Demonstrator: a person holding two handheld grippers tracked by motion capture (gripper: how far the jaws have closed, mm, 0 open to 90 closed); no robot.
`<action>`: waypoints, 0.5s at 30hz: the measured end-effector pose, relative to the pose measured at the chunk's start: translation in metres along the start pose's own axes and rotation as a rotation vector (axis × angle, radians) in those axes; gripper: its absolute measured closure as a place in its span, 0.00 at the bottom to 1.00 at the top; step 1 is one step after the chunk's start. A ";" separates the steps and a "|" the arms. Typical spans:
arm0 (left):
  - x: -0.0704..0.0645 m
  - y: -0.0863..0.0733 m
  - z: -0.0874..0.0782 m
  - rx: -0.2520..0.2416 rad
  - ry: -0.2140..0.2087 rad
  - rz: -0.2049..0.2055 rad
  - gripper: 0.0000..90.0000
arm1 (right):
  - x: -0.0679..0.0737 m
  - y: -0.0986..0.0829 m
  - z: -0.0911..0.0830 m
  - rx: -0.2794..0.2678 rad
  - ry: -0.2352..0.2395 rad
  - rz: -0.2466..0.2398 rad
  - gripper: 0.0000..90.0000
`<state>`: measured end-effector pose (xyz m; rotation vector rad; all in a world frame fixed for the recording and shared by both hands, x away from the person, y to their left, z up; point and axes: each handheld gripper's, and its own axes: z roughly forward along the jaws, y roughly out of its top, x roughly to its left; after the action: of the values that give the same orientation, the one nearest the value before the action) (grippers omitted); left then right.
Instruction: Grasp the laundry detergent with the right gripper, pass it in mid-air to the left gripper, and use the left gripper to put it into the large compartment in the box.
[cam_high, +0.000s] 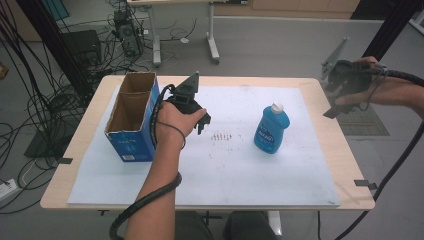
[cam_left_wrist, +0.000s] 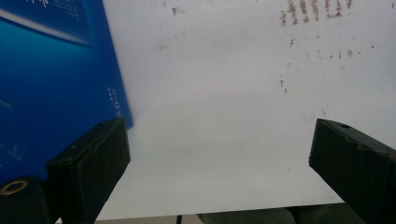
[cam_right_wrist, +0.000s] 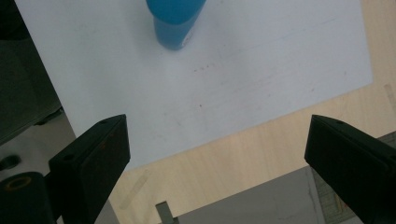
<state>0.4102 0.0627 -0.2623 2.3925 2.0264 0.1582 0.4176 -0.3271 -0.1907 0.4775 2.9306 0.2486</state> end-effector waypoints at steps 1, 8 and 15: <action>0.000 0.000 0.000 0.000 0.000 0.000 0.06 | 0.000 0.000 0.000 0.000 0.000 0.000 0.07; 0.005 -0.002 0.004 0.004 -0.001 -0.002 0.06 | 0.024 -0.025 0.011 -0.046 0.008 0.056 0.06; 0.007 -0.004 0.001 0.001 0.007 -0.001 0.06 | 0.040 -0.038 0.035 -0.115 0.028 0.144 0.04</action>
<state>0.4079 0.0701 -0.2631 2.3953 2.0304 0.1663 0.3750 -0.3442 -0.2373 0.6726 2.8914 0.4429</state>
